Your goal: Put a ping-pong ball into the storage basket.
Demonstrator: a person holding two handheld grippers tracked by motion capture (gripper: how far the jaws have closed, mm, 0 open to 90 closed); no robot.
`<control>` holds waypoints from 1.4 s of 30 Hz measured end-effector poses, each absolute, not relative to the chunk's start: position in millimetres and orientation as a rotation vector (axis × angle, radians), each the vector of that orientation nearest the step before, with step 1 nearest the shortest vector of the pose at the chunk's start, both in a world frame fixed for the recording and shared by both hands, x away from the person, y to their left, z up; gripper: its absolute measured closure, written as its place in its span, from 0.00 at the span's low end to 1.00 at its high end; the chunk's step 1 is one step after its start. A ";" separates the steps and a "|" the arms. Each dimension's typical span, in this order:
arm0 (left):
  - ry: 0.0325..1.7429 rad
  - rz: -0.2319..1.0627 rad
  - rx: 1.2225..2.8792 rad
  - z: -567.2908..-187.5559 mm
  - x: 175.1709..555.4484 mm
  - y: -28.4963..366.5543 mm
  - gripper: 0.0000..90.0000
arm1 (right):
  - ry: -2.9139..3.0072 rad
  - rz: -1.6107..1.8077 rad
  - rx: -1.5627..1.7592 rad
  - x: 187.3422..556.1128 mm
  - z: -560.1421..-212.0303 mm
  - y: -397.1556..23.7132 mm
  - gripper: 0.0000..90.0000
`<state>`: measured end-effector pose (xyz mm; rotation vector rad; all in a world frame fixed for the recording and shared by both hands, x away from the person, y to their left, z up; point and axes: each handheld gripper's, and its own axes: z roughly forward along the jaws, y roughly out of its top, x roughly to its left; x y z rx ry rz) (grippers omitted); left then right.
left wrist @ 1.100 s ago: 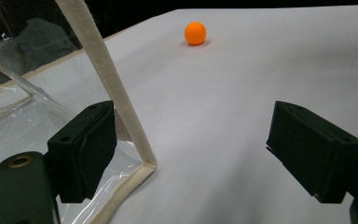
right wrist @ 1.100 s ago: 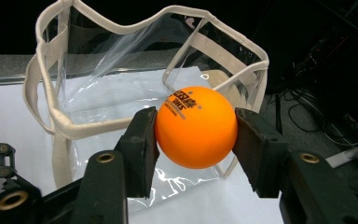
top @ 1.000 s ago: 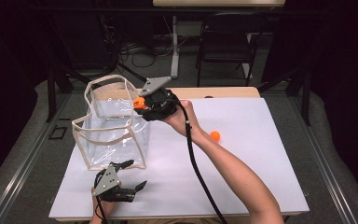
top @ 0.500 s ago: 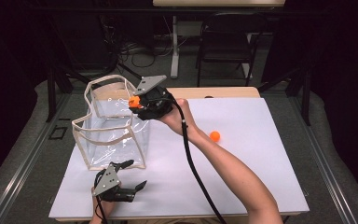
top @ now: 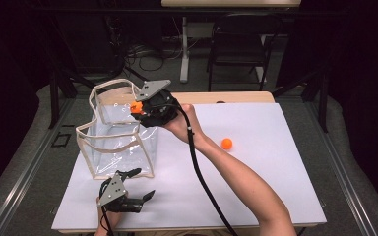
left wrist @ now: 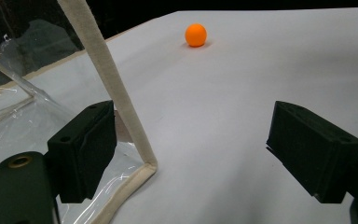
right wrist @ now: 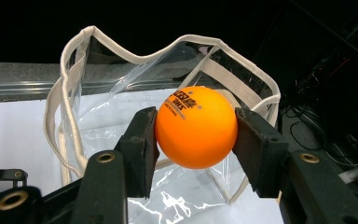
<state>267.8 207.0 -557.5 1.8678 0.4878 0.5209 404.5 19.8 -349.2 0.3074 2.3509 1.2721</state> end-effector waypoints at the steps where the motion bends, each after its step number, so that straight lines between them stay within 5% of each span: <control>1: 0.488 0.521 1.868 -557.5 267.7 207.0 0.17 | 2.352 1.273 0.309 404.2 -349.2 20.4 0.56; 42: 0.476 0.516 1.866 -557.3 269.3 205.1 0.17 | 2.366 1.287 0.342 410.5 -360.1 44.9 0.56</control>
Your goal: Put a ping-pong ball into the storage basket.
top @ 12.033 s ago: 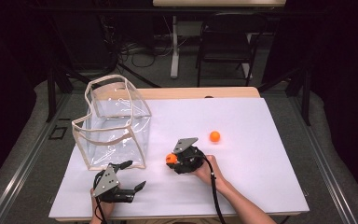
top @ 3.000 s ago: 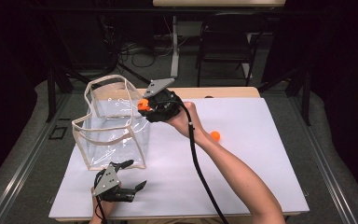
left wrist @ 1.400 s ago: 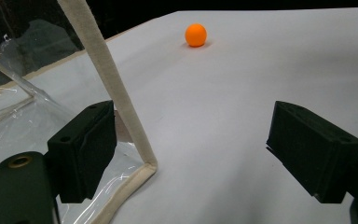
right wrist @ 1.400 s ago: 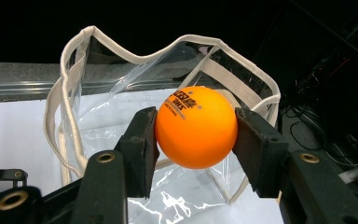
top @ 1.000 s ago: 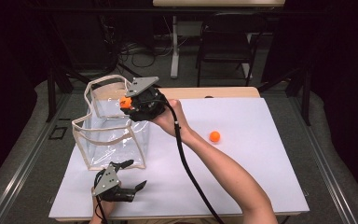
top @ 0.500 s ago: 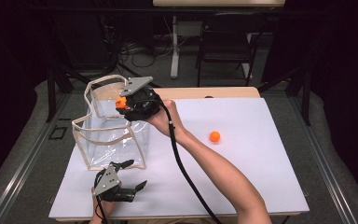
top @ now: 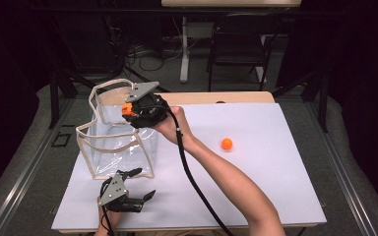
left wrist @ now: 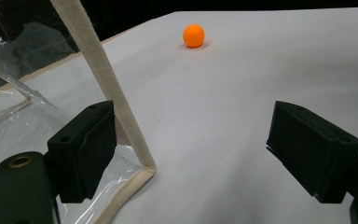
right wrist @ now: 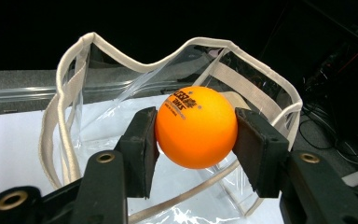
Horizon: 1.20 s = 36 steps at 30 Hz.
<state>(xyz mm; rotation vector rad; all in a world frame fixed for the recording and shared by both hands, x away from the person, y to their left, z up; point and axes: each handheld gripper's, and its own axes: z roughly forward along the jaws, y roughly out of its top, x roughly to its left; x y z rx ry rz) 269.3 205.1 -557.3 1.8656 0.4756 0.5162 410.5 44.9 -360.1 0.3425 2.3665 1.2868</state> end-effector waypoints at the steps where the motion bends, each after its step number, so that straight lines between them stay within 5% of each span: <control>1: 0.475 0.517 1.866 -557.3 269.4 205.1 0.17 | 2.367 1.285 0.342 410.4 -360.3 45.2 0.56; 36: 0.474 0.513 1.867 -557.4 269.7 205.1 0.17 | 2.417 1.230 0.329 410.3 -370.0 56.8 0.56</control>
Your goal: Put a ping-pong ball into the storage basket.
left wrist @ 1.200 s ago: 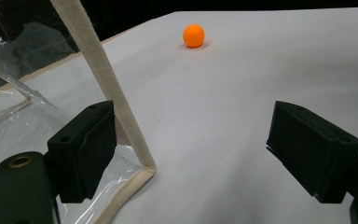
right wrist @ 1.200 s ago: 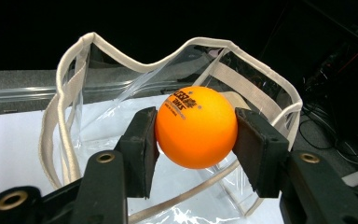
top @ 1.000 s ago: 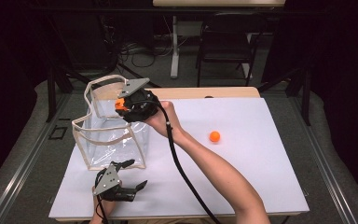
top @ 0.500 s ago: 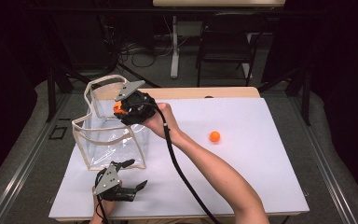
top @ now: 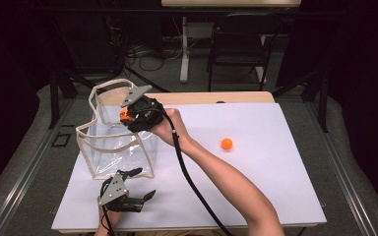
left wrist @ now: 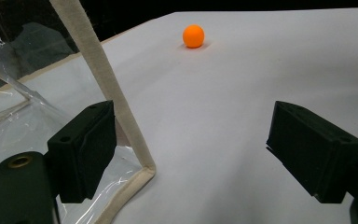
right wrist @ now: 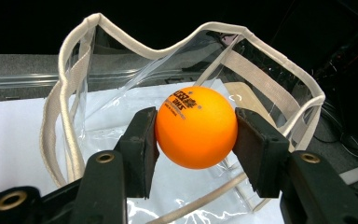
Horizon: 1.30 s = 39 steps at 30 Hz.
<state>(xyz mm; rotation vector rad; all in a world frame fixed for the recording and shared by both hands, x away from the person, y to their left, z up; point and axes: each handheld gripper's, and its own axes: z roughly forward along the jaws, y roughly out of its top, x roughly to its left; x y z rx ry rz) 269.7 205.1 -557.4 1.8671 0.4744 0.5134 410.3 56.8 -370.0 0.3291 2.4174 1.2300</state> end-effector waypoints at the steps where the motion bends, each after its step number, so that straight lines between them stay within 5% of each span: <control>1: 0.472 0.515 1.867 -557.3 269.9 205.1 0.17 | 2.421 1.228 0.330 410.3 -370.3 57.2 0.56; 30: 0.474 0.510 1.863 -557.6 270.1 204.9 0.17 | 2.464 1.177 0.355 416.4 -378.6 62.8 0.55; 39: 0.472 0.511 1.864 -557.5 270.2 205.0 0.17 | 2.437 1.224 0.427 417.1 -374.5 56.1 0.32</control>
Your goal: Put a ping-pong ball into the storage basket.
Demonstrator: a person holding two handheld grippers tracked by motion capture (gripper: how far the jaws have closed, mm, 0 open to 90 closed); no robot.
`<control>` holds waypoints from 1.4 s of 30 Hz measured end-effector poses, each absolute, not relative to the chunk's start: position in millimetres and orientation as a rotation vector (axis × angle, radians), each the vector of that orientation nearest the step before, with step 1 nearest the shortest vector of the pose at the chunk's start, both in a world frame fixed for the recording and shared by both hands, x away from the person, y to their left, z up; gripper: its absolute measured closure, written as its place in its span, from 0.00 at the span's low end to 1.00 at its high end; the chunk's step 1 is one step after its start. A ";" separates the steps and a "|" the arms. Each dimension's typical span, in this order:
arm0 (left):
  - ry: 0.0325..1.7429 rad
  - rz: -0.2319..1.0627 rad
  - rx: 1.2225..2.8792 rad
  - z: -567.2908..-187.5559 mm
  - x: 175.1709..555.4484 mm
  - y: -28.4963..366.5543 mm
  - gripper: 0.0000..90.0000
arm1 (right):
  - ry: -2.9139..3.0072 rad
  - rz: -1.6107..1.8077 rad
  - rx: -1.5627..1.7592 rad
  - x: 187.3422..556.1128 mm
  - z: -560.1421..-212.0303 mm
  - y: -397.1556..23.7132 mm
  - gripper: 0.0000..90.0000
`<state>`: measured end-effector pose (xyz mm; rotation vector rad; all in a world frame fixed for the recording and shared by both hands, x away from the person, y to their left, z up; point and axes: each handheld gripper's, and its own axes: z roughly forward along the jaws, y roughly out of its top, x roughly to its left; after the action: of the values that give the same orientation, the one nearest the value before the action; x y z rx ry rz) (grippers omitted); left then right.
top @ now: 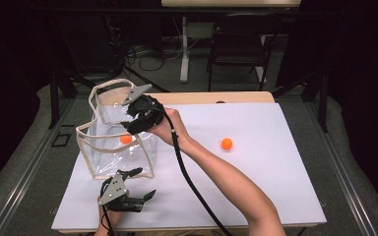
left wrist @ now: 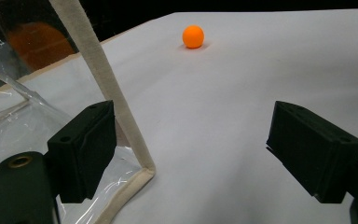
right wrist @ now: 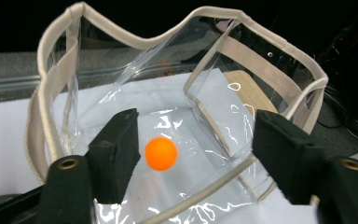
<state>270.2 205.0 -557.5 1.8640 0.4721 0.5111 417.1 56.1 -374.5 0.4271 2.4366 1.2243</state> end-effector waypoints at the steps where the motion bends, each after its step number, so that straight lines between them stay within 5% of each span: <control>1: 0.473 0.510 1.864 -557.5 270.1 204.8 0.17 | 2.438 1.236 0.438 417.4 -373.7 54.4 0.29; 15: 0.472 0.511 1.865 -557.4 270.0 205.0 0.17 | 2.466 1.329 0.478 414.8 -363.2 20.4 0.09; 42: 0.472 0.513 1.872 -557.5 269.5 203.1 0.17 | 2.493 1.294 0.571 389.5 -419.2 -63.8 0.07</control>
<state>269.5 203.1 -557.5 1.8724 0.4718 0.5125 389.5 -63.8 -419.2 0.5714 2.4929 1.2945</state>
